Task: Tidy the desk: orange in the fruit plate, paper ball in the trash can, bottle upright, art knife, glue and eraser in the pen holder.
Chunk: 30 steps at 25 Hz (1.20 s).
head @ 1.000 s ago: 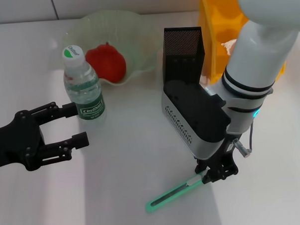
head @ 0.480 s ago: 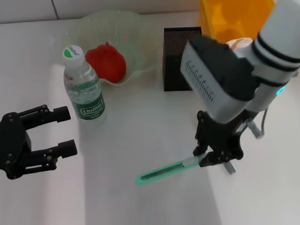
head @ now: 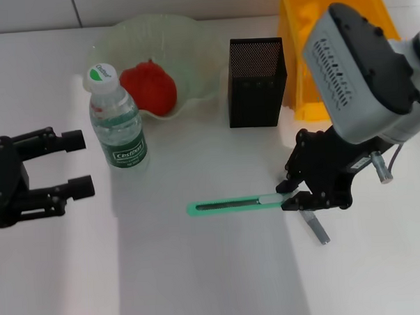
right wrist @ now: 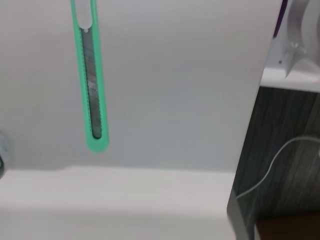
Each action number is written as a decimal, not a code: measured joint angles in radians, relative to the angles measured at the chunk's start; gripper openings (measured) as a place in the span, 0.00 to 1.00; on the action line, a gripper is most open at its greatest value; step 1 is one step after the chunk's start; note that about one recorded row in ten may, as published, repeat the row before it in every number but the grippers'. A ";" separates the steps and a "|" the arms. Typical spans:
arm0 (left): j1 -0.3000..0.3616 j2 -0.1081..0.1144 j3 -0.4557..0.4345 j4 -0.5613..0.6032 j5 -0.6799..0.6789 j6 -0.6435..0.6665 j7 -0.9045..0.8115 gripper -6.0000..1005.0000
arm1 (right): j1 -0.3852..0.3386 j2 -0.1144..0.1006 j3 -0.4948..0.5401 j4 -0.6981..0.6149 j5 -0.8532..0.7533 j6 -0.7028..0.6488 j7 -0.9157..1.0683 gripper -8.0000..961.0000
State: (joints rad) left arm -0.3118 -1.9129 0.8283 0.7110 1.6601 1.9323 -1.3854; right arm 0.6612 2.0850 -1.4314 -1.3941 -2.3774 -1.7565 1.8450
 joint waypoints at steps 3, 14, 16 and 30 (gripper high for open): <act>-0.004 0.002 -0.009 -0.001 0.000 -0.009 0.000 0.80 | -0.050 -0.003 0.032 -0.056 0.055 0.002 0.001 0.18; -0.070 -0.031 -0.018 0.011 0.156 -0.047 -0.002 0.80 | -0.092 -0.003 0.075 -0.111 0.131 -0.005 -0.004 0.18; -0.081 -0.038 -0.018 0.013 0.177 -0.056 0.001 0.80 | -0.088 -0.002 0.071 -0.107 0.135 -0.002 -0.004 0.18; -0.100 -0.090 -0.011 0.049 0.210 -0.074 0.083 0.80 | -0.057 0.002 0.067 -0.005 0.165 0.066 -0.007 0.18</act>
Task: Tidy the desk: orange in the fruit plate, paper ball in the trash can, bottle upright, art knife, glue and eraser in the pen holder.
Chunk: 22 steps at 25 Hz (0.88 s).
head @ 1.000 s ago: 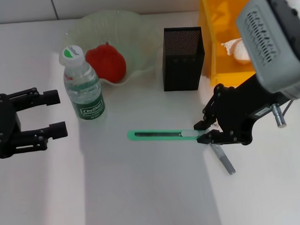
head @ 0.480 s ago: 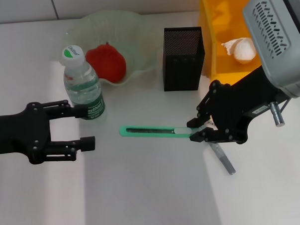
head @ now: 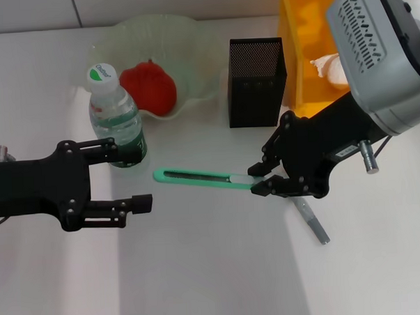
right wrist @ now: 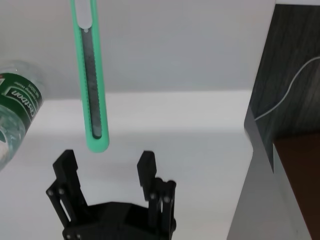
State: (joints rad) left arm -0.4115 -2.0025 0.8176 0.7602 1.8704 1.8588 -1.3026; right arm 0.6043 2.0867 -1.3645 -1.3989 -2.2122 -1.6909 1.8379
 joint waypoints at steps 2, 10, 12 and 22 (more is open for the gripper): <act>0.000 -0.005 -0.001 0.006 0.000 -0.010 0.014 0.80 | 0.005 0.000 -0.003 0.013 0.002 0.010 0.000 0.18; 0.000 -0.019 0.002 0.009 0.002 -0.031 0.050 0.75 | 0.016 -0.001 -0.050 0.044 0.003 0.061 0.000 0.18; -0.001 -0.022 0.002 0.010 0.004 -0.032 0.062 0.74 | 0.022 -0.001 -0.050 0.057 0.003 0.064 0.000 0.18; -0.004 -0.049 0.002 0.026 0.063 -0.062 0.075 0.68 | 0.029 0.001 -0.056 0.072 0.016 0.068 -0.002 0.18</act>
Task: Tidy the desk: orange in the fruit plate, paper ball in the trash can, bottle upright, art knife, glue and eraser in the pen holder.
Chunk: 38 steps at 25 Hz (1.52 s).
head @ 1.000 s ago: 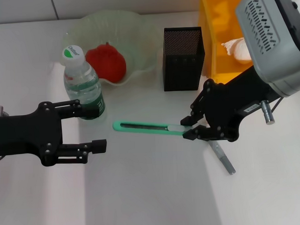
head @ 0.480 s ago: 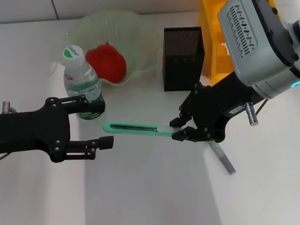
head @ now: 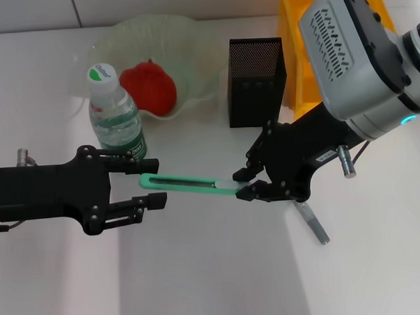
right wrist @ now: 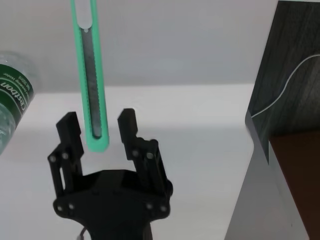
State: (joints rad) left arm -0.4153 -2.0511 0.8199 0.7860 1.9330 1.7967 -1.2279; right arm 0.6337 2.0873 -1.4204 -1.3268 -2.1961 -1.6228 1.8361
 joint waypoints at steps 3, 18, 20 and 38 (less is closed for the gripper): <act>0.000 -0.006 -0.002 0.005 0.002 -0.003 0.004 0.55 | 0.000 0.000 -0.008 0.000 0.000 0.001 0.000 0.18; -0.004 -0.008 0.002 0.007 -0.002 0.003 0.007 0.43 | 0.003 0.000 -0.022 0.017 0.000 0.027 0.003 0.18; -0.004 -0.009 0.002 0.007 -0.001 0.002 0.008 0.42 | 0.004 0.000 -0.022 0.017 0.000 0.027 0.003 0.18; -0.002 -0.009 -0.008 0.002 -0.004 -0.002 0.010 0.22 | 0.008 0.000 -0.021 0.027 0.006 0.037 0.000 0.18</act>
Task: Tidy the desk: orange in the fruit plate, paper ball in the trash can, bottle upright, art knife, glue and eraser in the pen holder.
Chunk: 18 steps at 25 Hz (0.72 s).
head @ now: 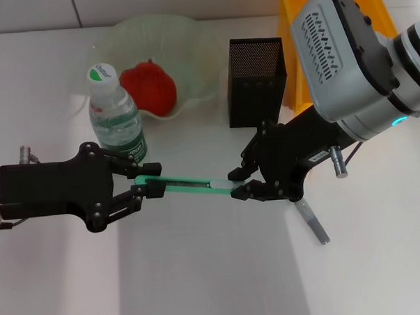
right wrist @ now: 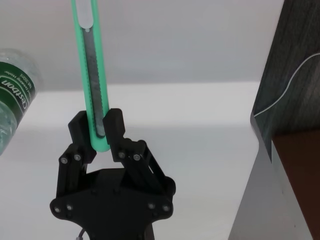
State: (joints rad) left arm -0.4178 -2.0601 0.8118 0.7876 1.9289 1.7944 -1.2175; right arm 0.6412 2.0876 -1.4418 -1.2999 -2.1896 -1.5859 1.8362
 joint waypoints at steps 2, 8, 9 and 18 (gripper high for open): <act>0.000 0.000 0.000 -0.002 0.000 0.000 0.007 0.21 | 0.000 0.000 0.000 0.000 0.000 0.000 0.000 0.18; 0.001 0.000 -0.003 -0.004 -0.003 -0.001 0.013 0.21 | 0.000 0.000 0.000 0.000 0.002 0.000 0.000 0.18; 0.001 0.000 -0.004 -0.004 -0.003 -0.001 0.014 0.21 | 0.000 0.000 0.000 -0.001 0.002 0.001 -0.001 0.18; -0.001 -0.002 -0.029 -0.007 -0.004 -0.003 0.015 0.21 | 0.000 0.000 0.000 -0.001 0.007 0.003 -0.011 0.23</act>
State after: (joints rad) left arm -0.4183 -2.0619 0.7830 0.7807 1.9254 1.7911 -1.2027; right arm 0.6412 2.0878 -1.4419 -1.3013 -2.1822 -1.5831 1.8256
